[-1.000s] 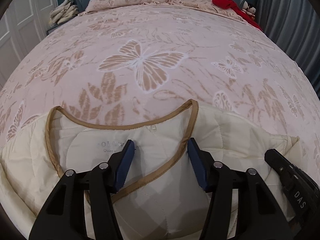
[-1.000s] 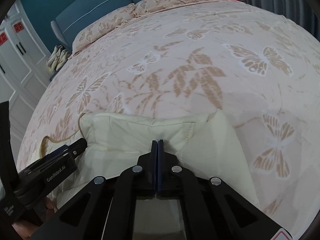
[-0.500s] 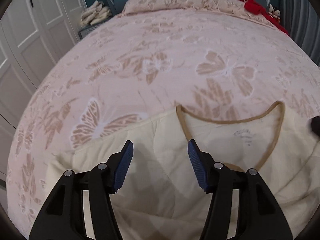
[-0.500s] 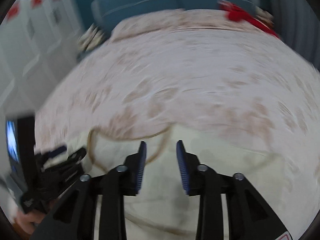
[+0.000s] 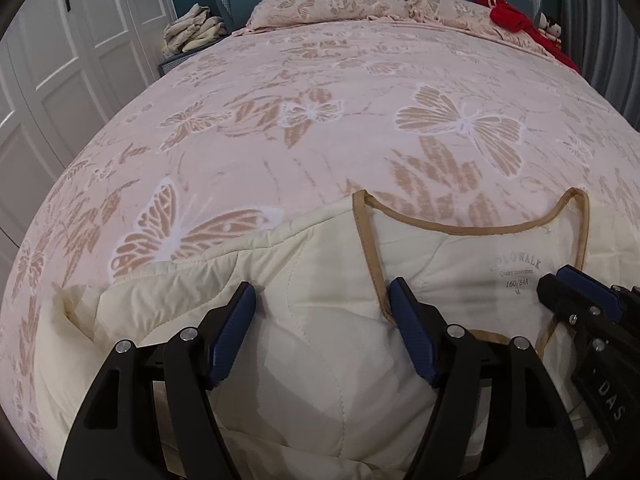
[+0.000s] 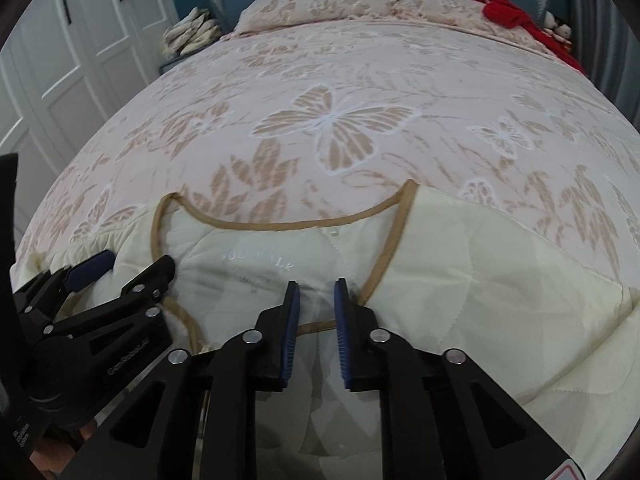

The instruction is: Fold large clothes

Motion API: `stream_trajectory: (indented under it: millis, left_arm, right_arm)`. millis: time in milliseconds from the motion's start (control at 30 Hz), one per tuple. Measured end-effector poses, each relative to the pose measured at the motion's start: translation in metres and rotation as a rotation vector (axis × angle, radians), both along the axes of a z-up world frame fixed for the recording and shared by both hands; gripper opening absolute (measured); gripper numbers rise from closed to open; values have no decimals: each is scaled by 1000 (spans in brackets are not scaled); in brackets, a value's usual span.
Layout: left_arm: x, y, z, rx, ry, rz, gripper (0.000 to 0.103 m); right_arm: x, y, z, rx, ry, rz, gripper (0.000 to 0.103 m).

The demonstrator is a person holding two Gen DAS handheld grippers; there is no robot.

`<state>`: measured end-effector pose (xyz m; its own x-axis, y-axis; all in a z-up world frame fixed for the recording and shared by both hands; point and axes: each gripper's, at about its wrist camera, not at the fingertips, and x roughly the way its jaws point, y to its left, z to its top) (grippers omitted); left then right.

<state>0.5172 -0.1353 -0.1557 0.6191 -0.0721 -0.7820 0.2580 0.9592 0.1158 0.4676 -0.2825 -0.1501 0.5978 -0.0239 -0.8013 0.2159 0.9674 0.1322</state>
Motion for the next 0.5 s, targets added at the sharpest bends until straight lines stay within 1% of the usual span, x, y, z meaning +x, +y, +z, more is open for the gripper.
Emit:
stream_trajectory:
  millis: [300, 500]
  left_arm:
    - [-4, -5, -5, 29, -46, 10, 69]
    - [-5, -7, -7, 40, -61, 16, 69]
  right_arm:
    - [3, 6, -8, -55, -7, -4, 12]
    - [3, 9, -10, -84, -14, -4, 12]
